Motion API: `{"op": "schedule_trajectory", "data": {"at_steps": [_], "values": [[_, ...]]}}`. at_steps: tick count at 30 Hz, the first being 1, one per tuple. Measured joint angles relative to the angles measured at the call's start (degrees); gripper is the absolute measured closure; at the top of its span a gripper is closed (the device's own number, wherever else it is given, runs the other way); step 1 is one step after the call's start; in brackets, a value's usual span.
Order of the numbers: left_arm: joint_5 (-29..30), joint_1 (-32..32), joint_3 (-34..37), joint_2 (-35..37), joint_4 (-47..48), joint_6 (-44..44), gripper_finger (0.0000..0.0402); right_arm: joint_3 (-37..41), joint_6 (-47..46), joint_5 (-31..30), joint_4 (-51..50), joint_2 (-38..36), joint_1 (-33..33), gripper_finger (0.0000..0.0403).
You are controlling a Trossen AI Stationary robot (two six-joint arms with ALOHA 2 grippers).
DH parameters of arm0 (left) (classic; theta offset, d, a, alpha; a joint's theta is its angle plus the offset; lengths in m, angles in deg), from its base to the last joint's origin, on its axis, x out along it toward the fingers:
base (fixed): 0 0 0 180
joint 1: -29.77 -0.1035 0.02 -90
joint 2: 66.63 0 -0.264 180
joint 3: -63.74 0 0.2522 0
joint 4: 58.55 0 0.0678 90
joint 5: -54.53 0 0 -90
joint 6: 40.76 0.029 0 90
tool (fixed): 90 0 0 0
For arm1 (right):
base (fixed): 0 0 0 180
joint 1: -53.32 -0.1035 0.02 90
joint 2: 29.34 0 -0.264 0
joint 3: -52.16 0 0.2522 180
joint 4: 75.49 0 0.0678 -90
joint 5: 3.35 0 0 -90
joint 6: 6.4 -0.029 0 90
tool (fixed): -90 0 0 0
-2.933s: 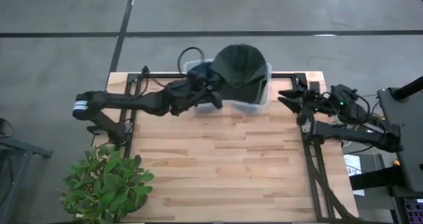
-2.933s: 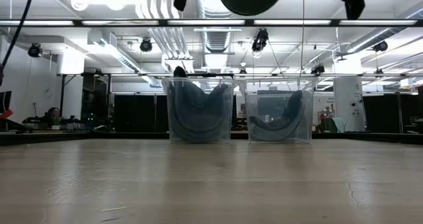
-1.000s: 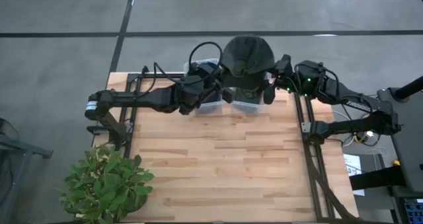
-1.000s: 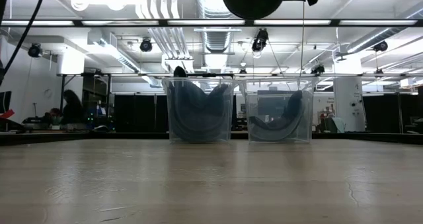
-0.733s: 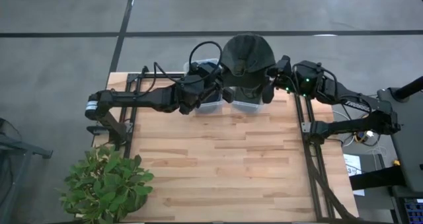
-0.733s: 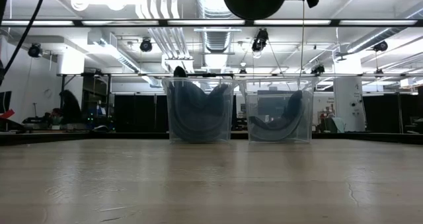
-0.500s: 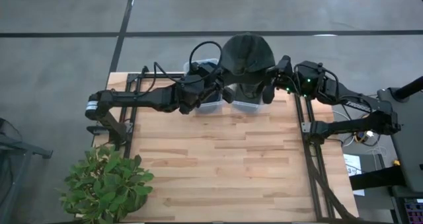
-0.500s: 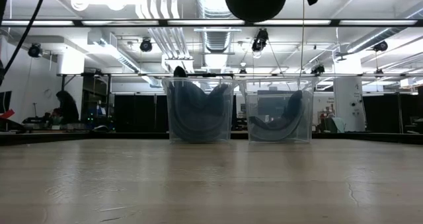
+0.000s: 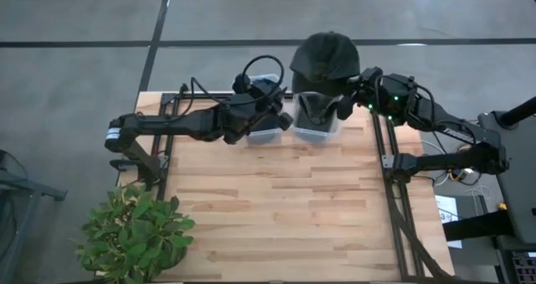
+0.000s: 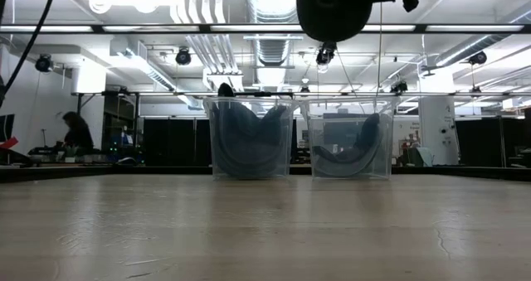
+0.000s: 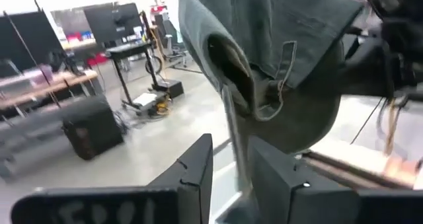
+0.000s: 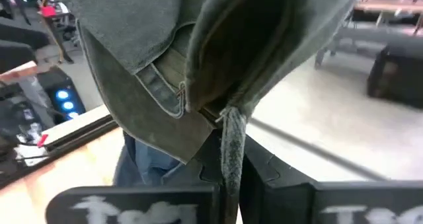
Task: Pick & Place hat
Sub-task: Put the gray cap into the transparent bin
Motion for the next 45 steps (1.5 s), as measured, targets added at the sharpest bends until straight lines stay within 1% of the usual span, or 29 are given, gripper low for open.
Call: {"op": "schedule_trajectory", "data": {"at_steps": [1, 3, 6, 9, 11, 14, 17, 19, 20, 22, 24, 25, 26, 28, 32, 33, 34, 36, 38, 42, 45], "values": [[0.08, 0.13, 0.00, 0.33, 0.86, 1.18, 0.0311, 0.00, -1.19, 1.38, -0.68, -0.35, 0.74, 0.0393], [0.06, 0.30, 0.00, 0.95, 3.30, 1.91, 0.0311, 0.00, -3.10, 6.45, -2.40, -0.99, 2.67, 0.0393], [0.06, 0.33, 0.00, 2.04, 9.02, 0.74, 0.0310, 0.01, -6.10, 18.47, -5.21, -2.16, 6.80, 0.0393], [0.26, 0.29, -0.02, 3.14, 15.80, -2.62, 0.0310, 0.02, -7.29, 35.85, -6.34, -3.38, 11.67, 0.0393], [0.28, 0.16, -0.01, 3.57, 19.73, -4.99, 0.0310, 0.02, -7.92, 50.26, -6.25, -4.02, 15.13, 0.0394], [0.26, 0.11, 1.42, 4.04, 21.68, -6.70, 0.0310, 0.02, -10.02, 71.08, -6.15, -4.41, 19.50, 0.0394], [0.24, 0.11, 3.74, 4.91, 21.40, -7.19, 0.0310, 0.02, -10.64, 88.56, -6.09, -4.57, 21.44, 0.0392], [0.21, 0.09, 5.83, 5.70, 20.75, -7.75, 0.0310, 0.02, -10.45, 97.14, -6.02, -4.80, 21.33, 0.0389], [0.07, 0.09, 7.04, 6.11, 19.86, -8.21, 0.0310, 0.02, -10.16, 100.38, -6.05, -5.01, 21.18, 0.0388], [-0.64, 0.09, 10.03, 7.44, 18.17, -9.16, 0.0310, 0.02, -9.63, 103.46, -6.06, -5.59, 20.96, 0.0388], [-2.10, -0.02, 13.52, 9.33, 14.97, -10.10, 0.0310, 0.02, -9.48, 102.53, -6.06, -6.20, 20.68, 0.0388], [-2.71, -0.04, 15.53, 10.46, 12.95, -10.42, 0.0310, 0.02, -9.77, 100.66, -6.04, -6.45, 20.68, 0.0388], [-3.28, -0.07, 17.51, 11.71, 10.92, -10.76, 0.0310, 0.02, -10.74, 97.47, -6.04, -6.69, 20.71, 0.0387], [-4.12, -0.07, 21.78, 14.39, 6.06, -11.44, 0.0310, 0.02, -13.28, 88.20, -6.10, -6.97, 20.71, 0.0387], [-5.53, -0.08, 29.91, 20.21, -2.19, -12.27, 0.0310, 0.02, -20.91, 63.91, -6.34, -6.43, 20.70, 0.0387], [-5.70, -0.09, 31.66, 21.75, -3.79, -12.87, 0.0310, 0.02, -22.90, 58.59, -6.49, -5.89, 20.71, 0.0387], [-5.80, -0.09, 33.22, 23.14, -4.87, -13.52, 0.0310, 0.02, -24.39, 54.05, -6.72, -5.17, 20.73, 0.0387], [-5.88, -0.09, 35.66, 25.86, -6.33, -15.03, 0.0310, 0.03, -25.61, 48.01, -6.97, -3.32, 20.79, 0.0386], [-5.86, -0.09, 37.41, 28.15, -6.49, -16.07, 0.0310, 0.11, -25.61, 45.99, -7.14, -0.93, 20.81, 0.0386], [-5.86, -0.09, 39.30, 31.64, -6.69, -16.44, 0.0310, 0.26, -25.29, 45.28, -7.15, 5.63, 21.23, 0.0386], [-5.86, -0.08, 40.19, 33.25, -6.60, -16.51, 0.0310, 0.26, -23.97, 42.87, -7.16, 10.74, 21.58, 0.0386]]}}
